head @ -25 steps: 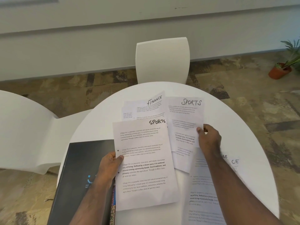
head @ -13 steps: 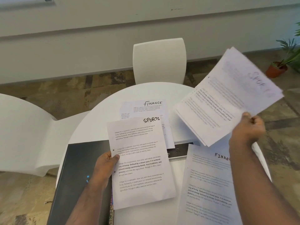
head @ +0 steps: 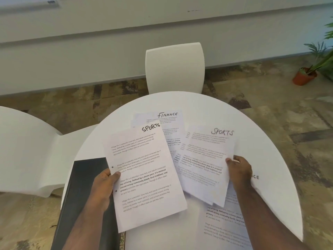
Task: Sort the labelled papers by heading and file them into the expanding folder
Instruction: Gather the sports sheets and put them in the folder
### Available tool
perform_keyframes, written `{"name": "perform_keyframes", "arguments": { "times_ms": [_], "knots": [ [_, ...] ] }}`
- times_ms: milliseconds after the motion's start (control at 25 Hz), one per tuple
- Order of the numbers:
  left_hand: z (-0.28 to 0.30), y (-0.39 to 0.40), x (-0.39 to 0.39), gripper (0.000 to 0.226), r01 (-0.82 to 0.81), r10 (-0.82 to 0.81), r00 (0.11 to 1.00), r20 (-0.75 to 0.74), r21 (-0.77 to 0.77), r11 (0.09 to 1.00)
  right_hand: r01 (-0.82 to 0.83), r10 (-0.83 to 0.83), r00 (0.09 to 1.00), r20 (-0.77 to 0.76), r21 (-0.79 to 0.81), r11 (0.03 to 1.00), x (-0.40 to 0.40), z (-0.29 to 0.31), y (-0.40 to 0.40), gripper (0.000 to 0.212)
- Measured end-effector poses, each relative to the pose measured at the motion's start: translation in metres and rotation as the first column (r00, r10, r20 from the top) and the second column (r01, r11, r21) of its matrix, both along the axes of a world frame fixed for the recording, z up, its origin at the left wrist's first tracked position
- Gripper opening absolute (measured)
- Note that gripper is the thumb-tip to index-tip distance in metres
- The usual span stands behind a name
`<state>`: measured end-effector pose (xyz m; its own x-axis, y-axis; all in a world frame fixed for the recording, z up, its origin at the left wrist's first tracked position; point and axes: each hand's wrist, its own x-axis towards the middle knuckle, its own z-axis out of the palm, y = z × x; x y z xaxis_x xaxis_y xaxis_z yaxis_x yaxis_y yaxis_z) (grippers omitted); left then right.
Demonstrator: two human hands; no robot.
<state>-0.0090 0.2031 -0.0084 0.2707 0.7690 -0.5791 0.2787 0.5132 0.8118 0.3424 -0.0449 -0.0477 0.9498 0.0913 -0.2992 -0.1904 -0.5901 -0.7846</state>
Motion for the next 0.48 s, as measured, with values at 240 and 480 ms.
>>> {"name": "perform_keyframes", "arguments": {
  "times_ms": [240, 480],
  "knots": [
    [-0.001, -0.002, 0.004, 0.021, 0.021, -0.021, 1.000, 0.004, 0.010, 1.000, 0.003, -0.004, 1.000, -0.027, -0.043, 0.999, 0.014, -0.006, -0.026, 0.027],
    [0.000, -0.001, 0.009, 0.021, 0.036, -0.035, 0.999, 0.036, -0.008, 0.999, 0.374, -0.366, 0.926, -0.089, 0.115, 0.920, 0.048, 0.003, -0.097, 0.041]
  ]
}}
